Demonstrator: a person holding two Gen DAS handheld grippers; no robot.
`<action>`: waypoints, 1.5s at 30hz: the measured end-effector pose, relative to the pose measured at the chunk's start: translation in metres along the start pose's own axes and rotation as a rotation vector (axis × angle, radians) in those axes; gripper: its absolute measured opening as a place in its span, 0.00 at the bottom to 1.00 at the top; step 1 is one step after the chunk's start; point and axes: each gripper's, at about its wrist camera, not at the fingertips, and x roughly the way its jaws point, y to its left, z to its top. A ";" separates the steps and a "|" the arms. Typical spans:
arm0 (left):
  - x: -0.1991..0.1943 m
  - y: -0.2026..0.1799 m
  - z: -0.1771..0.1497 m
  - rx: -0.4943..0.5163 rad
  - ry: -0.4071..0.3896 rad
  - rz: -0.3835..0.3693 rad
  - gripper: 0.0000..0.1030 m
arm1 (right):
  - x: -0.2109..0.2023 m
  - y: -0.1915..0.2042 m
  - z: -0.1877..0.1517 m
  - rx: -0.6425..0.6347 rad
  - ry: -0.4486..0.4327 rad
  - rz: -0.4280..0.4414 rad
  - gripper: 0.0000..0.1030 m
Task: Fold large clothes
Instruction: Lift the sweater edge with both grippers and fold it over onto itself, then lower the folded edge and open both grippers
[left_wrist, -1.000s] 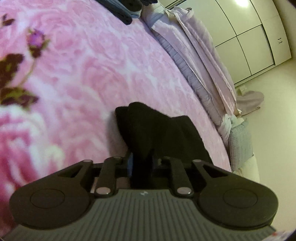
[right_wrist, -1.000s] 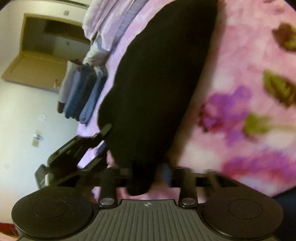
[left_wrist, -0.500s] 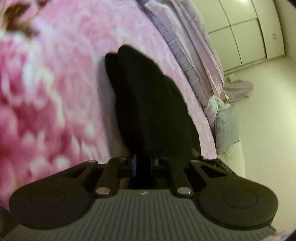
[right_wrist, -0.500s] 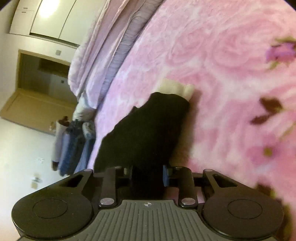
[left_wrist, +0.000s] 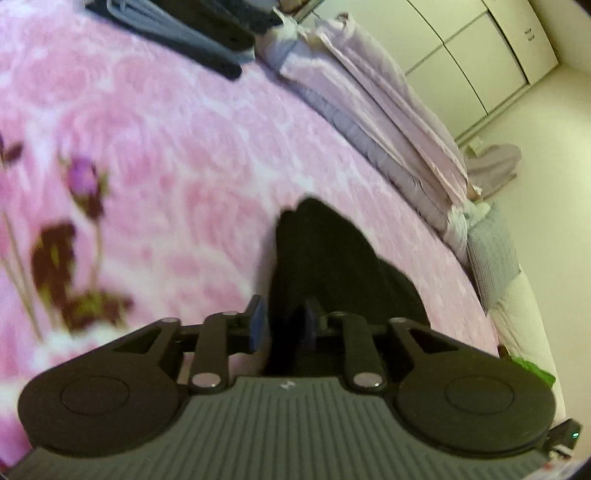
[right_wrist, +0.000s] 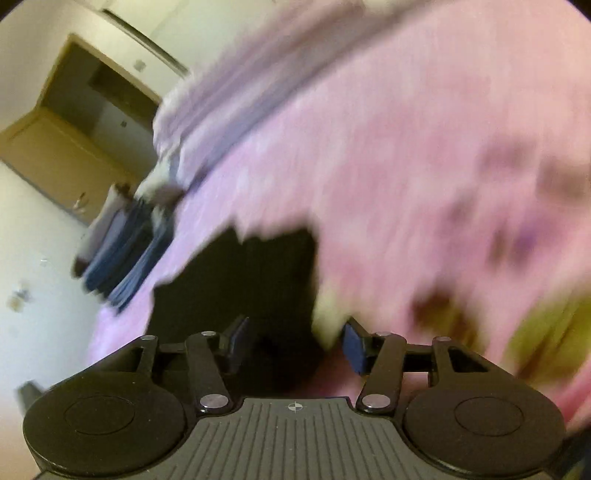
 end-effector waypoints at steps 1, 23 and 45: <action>0.002 0.001 0.006 -0.002 -0.004 -0.001 0.24 | -0.002 0.001 0.011 -0.025 -0.043 -0.015 0.50; 0.078 -0.034 0.036 0.203 -0.036 0.164 0.20 | 0.123 0.060 0.042 -0.285 0.052 -0.073 0.28; -0.043 -0.130 -0.100 0.528 0.040 0.311 0.27 | -0.014 0.106 -0.086 -0.503 0.058 -0.164 0.53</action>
